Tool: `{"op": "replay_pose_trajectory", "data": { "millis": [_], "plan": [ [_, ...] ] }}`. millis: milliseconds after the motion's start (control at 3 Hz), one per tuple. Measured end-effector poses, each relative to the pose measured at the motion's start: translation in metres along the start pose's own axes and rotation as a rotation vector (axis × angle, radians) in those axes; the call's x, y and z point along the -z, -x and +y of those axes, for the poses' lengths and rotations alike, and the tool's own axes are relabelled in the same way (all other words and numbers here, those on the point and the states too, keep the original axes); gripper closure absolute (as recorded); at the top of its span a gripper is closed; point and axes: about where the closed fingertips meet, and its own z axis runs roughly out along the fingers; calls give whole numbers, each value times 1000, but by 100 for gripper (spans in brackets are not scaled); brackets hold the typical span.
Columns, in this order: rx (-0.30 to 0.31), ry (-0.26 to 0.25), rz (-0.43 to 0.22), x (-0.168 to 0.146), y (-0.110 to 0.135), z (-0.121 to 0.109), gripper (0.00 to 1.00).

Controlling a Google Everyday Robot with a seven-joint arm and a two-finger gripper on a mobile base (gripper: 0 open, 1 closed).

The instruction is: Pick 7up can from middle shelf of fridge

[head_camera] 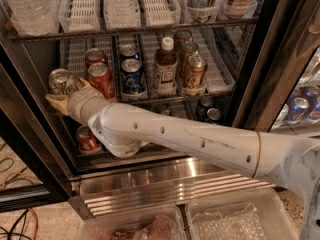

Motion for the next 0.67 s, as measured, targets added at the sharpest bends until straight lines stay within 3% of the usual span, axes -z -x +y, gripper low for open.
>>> {"op": "replay_pose_trajectory", "data": {
  "millis": [667],
  "plan": [
    [-7,18,16,-2,-5,5,85]
  ]
}}
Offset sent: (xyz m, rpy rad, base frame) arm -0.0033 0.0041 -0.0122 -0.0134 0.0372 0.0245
